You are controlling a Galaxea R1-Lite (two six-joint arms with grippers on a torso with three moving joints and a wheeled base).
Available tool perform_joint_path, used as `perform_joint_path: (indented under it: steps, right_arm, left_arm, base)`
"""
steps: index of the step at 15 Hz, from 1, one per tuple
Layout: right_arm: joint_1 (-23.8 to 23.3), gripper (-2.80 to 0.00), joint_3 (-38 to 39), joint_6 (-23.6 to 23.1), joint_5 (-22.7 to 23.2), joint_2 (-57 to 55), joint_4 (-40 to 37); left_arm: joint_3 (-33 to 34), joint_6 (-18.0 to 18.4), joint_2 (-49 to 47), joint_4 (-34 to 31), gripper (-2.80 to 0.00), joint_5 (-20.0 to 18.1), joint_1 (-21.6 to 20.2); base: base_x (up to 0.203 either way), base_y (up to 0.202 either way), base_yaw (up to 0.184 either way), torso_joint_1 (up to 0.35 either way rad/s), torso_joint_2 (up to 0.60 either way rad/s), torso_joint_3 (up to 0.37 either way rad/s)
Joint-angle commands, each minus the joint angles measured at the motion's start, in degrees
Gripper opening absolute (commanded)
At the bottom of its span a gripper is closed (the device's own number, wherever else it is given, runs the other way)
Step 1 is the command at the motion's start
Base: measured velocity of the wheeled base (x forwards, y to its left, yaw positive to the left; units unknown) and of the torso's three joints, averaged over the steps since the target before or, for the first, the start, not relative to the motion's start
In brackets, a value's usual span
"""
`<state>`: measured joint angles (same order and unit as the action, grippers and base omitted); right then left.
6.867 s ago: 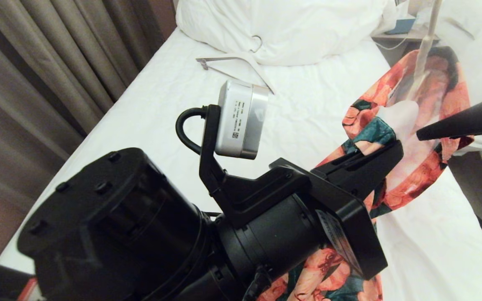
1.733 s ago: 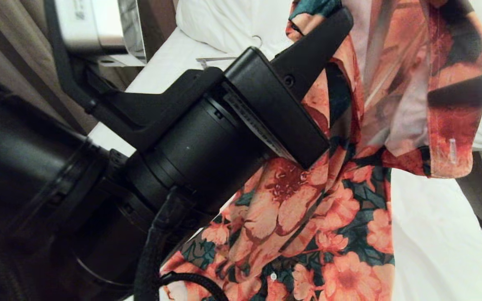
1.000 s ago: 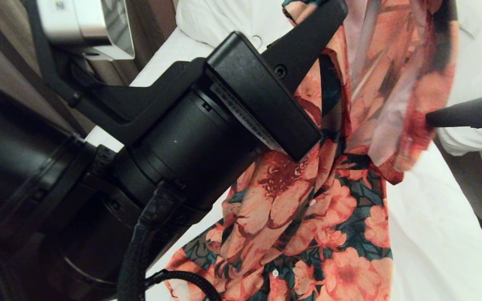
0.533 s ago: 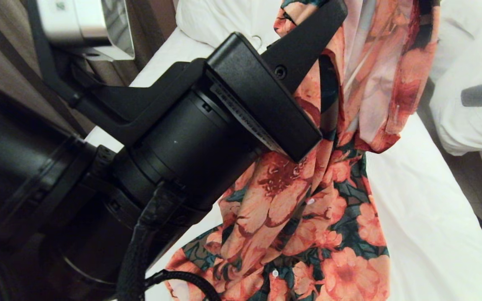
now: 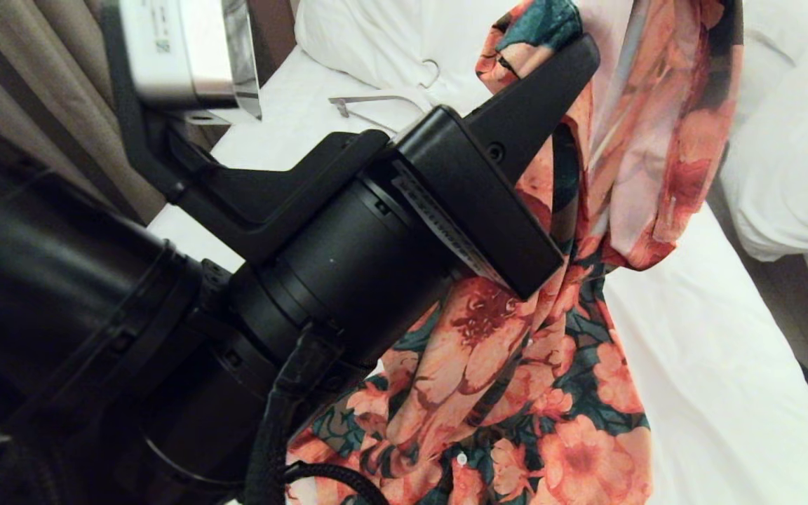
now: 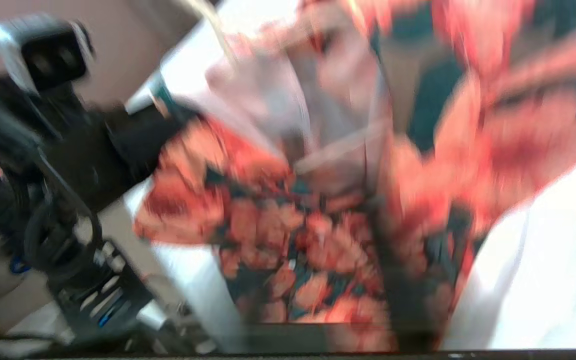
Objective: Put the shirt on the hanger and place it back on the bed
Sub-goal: Take the clothes hanger out of the clothes
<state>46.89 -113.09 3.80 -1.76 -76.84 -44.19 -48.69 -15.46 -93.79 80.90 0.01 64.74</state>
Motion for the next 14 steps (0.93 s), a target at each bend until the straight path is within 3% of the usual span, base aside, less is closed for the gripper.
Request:
perform_joint_path:
  steps: [1, 5, 6, 9, 14]
  right_arm:
    - [0.4, -2.8, -0.2, -1.0, 0.1, -1.0, 2.0]
    - [4.8, -2.8, -0.2, -3.6, 0.0, -1.6, 5.5]
    - [5.1, 0.0, -0.2, -3.8, -0.2, -1.7, 5.6]
    - [4.8, 0.0, -0.2, -5.2, -0.3, -2.5, 5.3]
    - [4.8, 0.0, -0.1, -12.0, -1.7, -5.4, 7.3]
  left_arm:
    - [0.0, -0.1, -0.6, 0.4, -2.8, 0.1, 0.2]
    - [0.0, -0.1, -1.5, 0.4, -2.8, 0.1, 0.2]
    - [0.0, -0.1, -1.6, 0.4, -2.8, 0.1, 0.2]
    - [0.0, -0.1, -1.7, 0.4, -2.8, 0.1, 0.3]
    - [0.0, -0.1, -1.8, 0.4, -2.8, 0.2, 0.5]
  base:
    - [0.0, 0.0, 0.0, 0.0, 0.0, 0.0]
    - [0.0, 0.0, 0.0, 0.0, 0.0, 0.0]
    - [0.0, 0.0, 0.0, 0.0, 0.0, 0.0]
    - [0.0, 0.0, 0.0, 0.0, 0.0, 0.0]
    - [0.0, 0.0, 0.0, 0.0, 0.0, 0.0]
